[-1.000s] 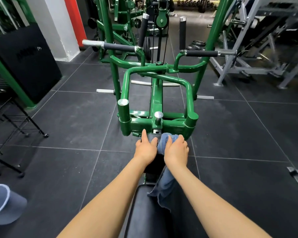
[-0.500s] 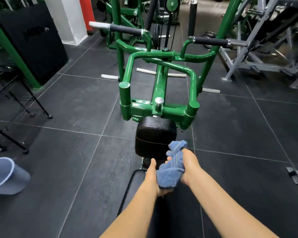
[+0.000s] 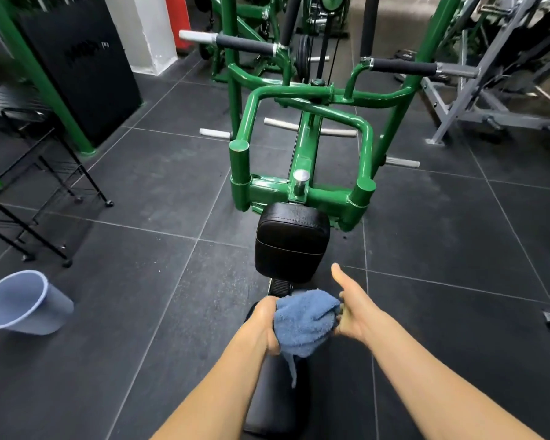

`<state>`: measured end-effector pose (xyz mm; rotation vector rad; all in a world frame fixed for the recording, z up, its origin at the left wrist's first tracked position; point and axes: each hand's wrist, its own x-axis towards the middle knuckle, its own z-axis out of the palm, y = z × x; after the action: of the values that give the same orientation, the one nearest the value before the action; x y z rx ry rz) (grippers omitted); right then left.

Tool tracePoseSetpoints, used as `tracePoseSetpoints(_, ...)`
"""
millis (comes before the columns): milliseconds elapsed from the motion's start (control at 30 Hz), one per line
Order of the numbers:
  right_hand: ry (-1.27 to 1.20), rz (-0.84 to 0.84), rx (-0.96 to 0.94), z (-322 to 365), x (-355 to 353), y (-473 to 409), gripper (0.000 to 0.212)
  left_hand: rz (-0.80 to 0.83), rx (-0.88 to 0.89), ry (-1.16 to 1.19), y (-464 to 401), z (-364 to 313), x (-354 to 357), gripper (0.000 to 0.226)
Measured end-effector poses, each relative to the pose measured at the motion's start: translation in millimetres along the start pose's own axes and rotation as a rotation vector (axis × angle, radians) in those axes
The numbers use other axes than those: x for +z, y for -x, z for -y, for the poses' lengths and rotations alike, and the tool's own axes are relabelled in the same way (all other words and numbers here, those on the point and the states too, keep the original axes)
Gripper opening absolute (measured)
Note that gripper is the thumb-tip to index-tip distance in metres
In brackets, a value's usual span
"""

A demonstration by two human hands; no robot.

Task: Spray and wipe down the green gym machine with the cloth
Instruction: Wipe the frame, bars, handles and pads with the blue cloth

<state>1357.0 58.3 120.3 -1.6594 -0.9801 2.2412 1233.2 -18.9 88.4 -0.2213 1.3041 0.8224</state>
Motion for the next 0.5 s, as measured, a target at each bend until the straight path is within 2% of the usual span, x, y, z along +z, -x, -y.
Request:
tracePoseSetpoints(100, 0.385, 0.013, -0.169, -16, 7, -4, 0.098, 0.021, -0.004, 0.025, 6, -11, -2, 0.031)
tracePoseSetpoints(167, 0.568, 0.068, -0.257, -19, 7, -12, 0.100, -0.058, 0.067, -0.016, 11, -18, -4, 0.032)
tracePoseSetpoints(233, 0.826, 0.145, -0.287, -14, 12, -13, 0.112, -0.117, 0.157, -0.025, 14, -28, -3, 0.033)
tracePoseSetpoints(300, 1.011, 0.134, -0.307, -6, 15, -17, 0.117, -0.208, 0.216, -0.122, 7, -42, -4, 0.036)
tracePoseSetpoints(367, 1.140, 0.056, -0.364, 0, 17, -19, 0.107, -0.188, 0.203, -0.171, 5, -49, -3, 0.035)
tracePoseSetpoints(433, 1.238, 0.031, -0.448, 2, 19, -18, 0.078, -0.129, 0.146, -0.202, 8, -51, -3, 0.037)
tracePoseSetpoints(500, 1.183, -0.033, -0.533, -3, 15, -16, 0.057, -0.061, 0.125, -0.238, 20, -53, 3, 0.039)
